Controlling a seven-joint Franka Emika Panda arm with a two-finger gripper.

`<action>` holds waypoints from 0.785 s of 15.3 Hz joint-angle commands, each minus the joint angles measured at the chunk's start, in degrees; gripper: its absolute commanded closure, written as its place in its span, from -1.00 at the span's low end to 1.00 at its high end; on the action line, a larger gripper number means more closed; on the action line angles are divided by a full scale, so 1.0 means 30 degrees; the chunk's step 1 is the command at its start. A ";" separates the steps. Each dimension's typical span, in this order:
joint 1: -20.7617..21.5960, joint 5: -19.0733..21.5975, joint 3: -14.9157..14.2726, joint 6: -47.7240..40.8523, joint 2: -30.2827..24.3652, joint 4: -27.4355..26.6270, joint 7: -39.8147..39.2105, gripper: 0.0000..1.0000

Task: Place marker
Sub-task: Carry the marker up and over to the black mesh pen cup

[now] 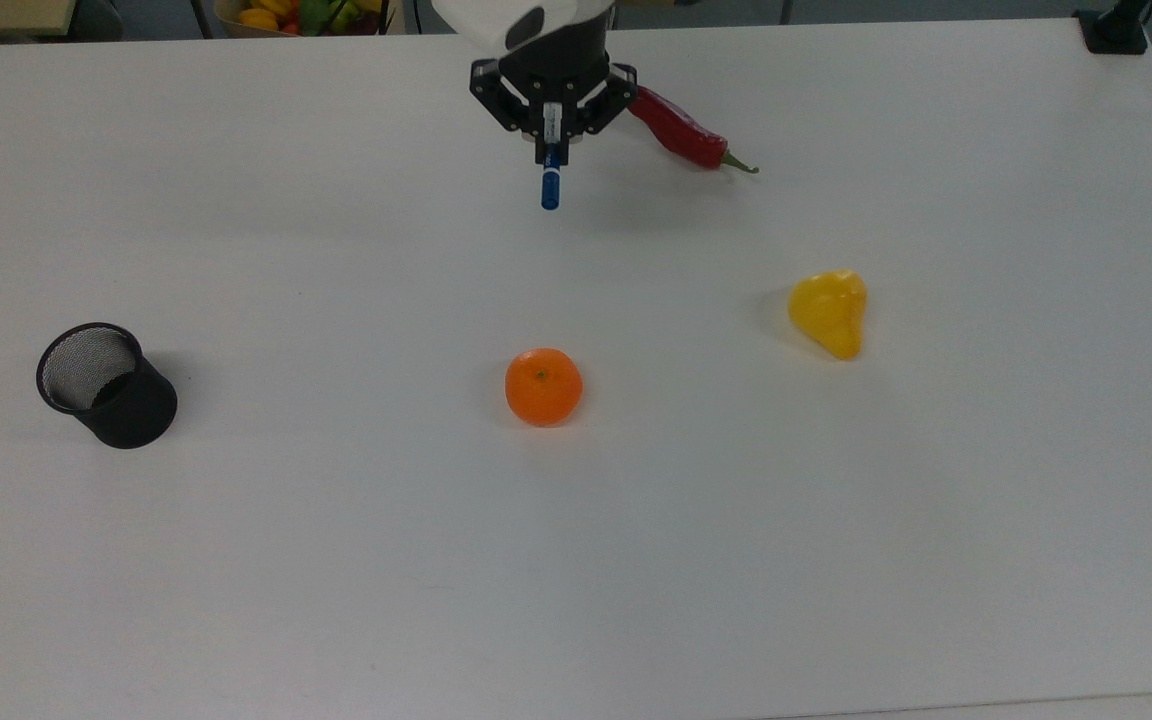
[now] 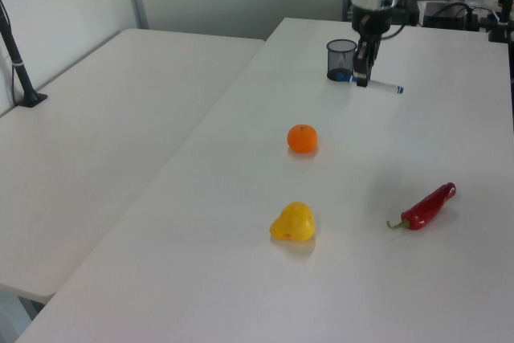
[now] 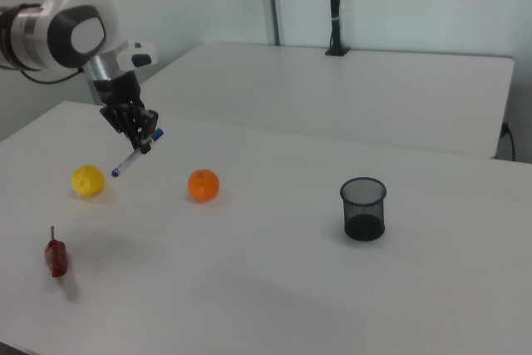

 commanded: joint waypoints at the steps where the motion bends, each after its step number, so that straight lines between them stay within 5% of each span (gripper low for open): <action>1: -0.0103 0.1049 -0.1172 -0.1806 -0.0495 0.1883 -0.0269 1.00; 6: -0.0717 0.1259 -0.2844 -0.1521 -0.0761 0.2680 -0.1234 1.00; 12: -0.1390 0.0936 -0.5042 0.4653 -0.0293 0.2388 -0.1529 1.00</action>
